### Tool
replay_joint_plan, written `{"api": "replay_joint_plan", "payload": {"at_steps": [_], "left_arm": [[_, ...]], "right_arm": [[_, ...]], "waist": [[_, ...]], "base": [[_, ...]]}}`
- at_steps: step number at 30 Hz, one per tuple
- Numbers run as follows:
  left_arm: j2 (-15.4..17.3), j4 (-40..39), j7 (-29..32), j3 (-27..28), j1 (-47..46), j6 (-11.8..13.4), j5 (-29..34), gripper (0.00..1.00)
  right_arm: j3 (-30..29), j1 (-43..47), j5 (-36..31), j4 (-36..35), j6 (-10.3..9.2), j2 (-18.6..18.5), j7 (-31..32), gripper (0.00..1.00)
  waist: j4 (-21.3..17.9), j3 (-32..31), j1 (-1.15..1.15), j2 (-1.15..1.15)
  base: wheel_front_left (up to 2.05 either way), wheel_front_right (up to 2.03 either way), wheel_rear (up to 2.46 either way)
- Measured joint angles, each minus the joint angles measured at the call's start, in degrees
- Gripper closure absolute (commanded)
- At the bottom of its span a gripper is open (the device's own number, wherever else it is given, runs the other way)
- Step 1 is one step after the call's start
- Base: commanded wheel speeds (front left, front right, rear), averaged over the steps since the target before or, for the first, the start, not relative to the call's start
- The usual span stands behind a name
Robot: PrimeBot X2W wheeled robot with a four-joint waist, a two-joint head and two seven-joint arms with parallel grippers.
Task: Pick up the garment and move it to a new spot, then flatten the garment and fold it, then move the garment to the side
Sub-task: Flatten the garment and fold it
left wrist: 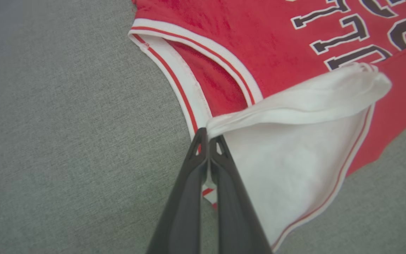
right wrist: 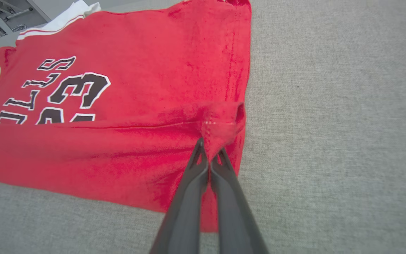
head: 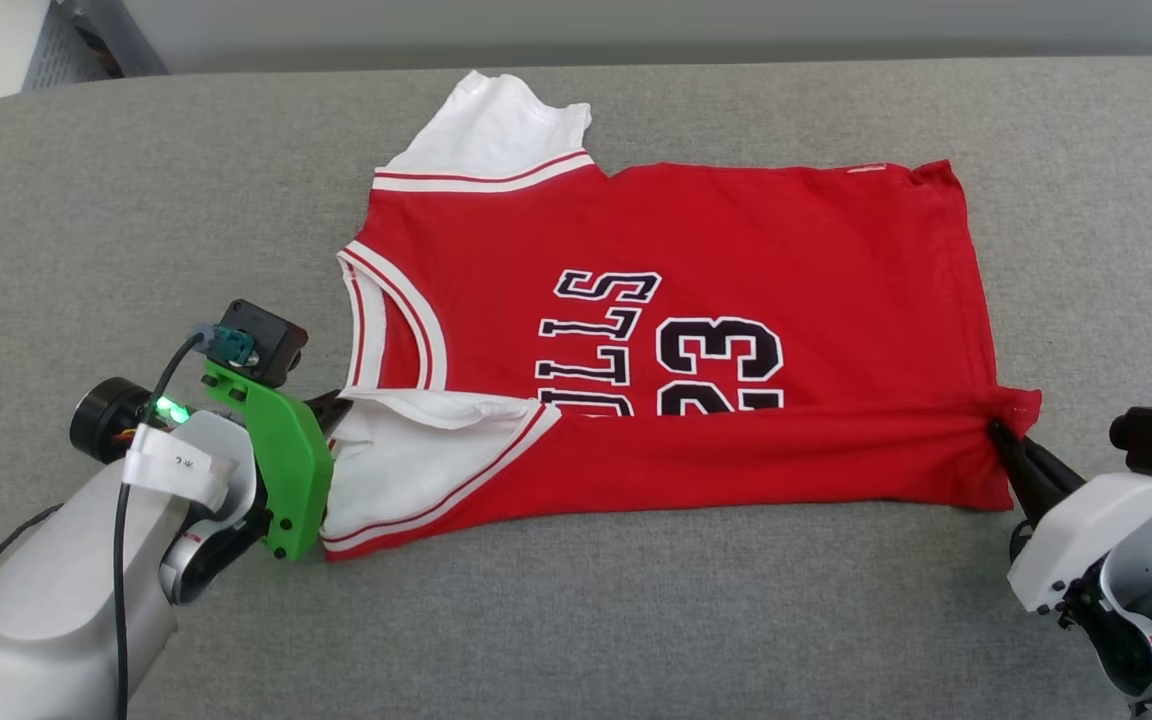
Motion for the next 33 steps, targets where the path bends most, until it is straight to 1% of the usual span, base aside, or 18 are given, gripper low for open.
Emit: {"api": "replay_joint_plan", "payload": {"at_steps": [4, 11, 12, 13, 14, 15, 17, 21, 24, 29, 33], "left_arm": [[0.04, 4.45, -0.59, -3.56, -2.77, 0.0, -0.47, 1.0], [-0.52, 11.15, -3.9, -7.2, -5.79, -0.01, -1.43, 1.0], [-1.02, 12.46, -4.57, -7.2, -6.24, -0.05, -1.91, 0.89], [-1.59, 13.72, -5.39, -6.95, -6.58, -0.07, -2.33, 0.0], [-2.63, 15.51, -5.8, -6.31, -6.98, -0.04, -3.47, 0.0], [-3.65, 16.89, -5.79, -6.03, -7.2, -0.04, -4.48, 0.0], [-4.65, 18.38, -6.1, -6.55, -7.72, 0.0, -4.6, 0.0], [-6.25, 21.61, -9.89, -6.59, -8.29, 0.01, -4.25, 0.0], [-7.57, 23.38, -12.45, -5.77, -8.25, 0.05, -4.5, 0.0], [-8.72, 22.52, -17.86, -3.57, -8.02, 0.64, -6.72, 0.0], [-8.71, 18.36, -20.26, -2.44, -5.21, 2.49, -7.47, 0.0]], "right_arm": [[1.41, -2.15, -0.66, 1.64, -0.01, 0.82, 0.3, 1.0], [2.98, -4.42, -0.71, 4.41, 0.0, 0.97, 0.3, 1.0], [3.14, -4.76, -0.7, 4.95, 0.0, 0.96, 0.3, 1.0], [3.2, -5.04, -0.7, 5.42, 0.0, 0.96, 0.3, 0.51], [2.99, -5.28, -0.65, 6.01, 0.0, 0.99, 0.15, 0.0], [3.1, -5.54, -0.55, 6.45, 0.0, 0.98, 0.16, 0.0], [3.38, -5.9, -0.35, 6.83, 0.0, 0.93, 0.19, 0.0], [3.38, -6.29, -0.21, 7.11, -0.01, 0.36, 0.11, 0.0], [3.37, -6.27, -0.91, 6.91, -0.01, -0.77, 0.23, 0.0], [2.45, -5.81, -3.07, 5.38, -0.01, -1.29, 2.87, 0.0], [1.42, -3.8, -5.1, 2.6, -0.02, -1.29, 6.53, 0.0]], "waist": [[-1.13, 1.21, 0.0, 0.0], [-2.06, 2.48, 0.0, 0.0], [-2.04, 2.58, 0.0, 0.0], [-1.96, 2.6, 0.0, 0.0], [-1.81, 2.58, 0.0, 0.0], [-1.66, 2.48, 0.0, 0.0], [-1.37, 2.18, 0.0, 0.0], [-0.68, 1.1, 0.0, 0.0], [-0.13, -0.13, 0.0, 0.0], [0.79, -2.85, 0.0, 0.0], [1.34, -5.04, 0.0, 0.0]], "base": [[0.0, 0.0, 0.0], [0.0, 0.0, 0.0], [0.0, 0.0, 0.0], [0.0, 0.0, 0.0], [0.0, 0.0, 0.0], [0.0, 0.0, 0.0], [0.0, 0.0, 0.0], [0.0, 0.0, 0.0], [0.0, 0.0, 0.0], [0.0, 0.0, 0.0], [0.0, 0.0, 0.0]]}}
